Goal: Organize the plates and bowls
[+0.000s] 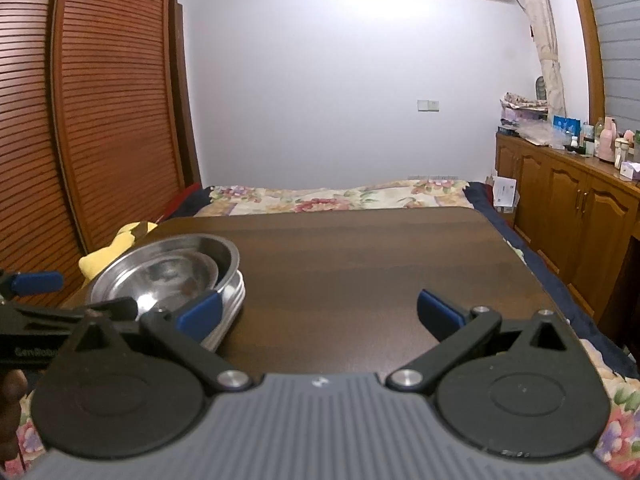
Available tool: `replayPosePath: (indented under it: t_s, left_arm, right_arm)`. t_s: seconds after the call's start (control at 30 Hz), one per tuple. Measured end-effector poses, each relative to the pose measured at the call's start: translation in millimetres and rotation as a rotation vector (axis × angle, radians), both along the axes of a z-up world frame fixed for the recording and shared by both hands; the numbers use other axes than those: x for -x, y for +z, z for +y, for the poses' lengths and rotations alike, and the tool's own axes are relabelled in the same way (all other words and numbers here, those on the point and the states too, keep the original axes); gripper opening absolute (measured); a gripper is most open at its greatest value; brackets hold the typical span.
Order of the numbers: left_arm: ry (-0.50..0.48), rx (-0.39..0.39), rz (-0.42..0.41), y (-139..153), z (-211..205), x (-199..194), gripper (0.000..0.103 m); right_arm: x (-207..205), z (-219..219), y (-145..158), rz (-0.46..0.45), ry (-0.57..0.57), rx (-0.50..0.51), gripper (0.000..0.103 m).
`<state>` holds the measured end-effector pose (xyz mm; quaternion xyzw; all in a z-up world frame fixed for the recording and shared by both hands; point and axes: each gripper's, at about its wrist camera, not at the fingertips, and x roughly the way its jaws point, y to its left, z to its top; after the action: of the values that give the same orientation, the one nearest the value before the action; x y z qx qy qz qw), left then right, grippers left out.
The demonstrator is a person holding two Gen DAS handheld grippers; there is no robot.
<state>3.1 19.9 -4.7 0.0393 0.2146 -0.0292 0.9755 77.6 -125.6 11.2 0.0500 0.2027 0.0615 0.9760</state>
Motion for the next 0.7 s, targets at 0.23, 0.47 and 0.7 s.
replayPosePath:
  t_s: [0.23,0.47,0.7]
  left_arm:
    - [0.015,0.005,-0.005,-7,1,5,0.103]
    - [0.034,-0.001,0.009,-16,6,6,0.103]
    - [0.05,0.002,0.027,-25,10,6,0.103]
  right_arm:
    - [3,-1,-8,0.006,0.001,0.005,0.103]
    - [1,-5,-17,0.028,0.003,-0.012,0.103]
    - [0,-5,-27,0.047,0.002,-0.015,0.103]
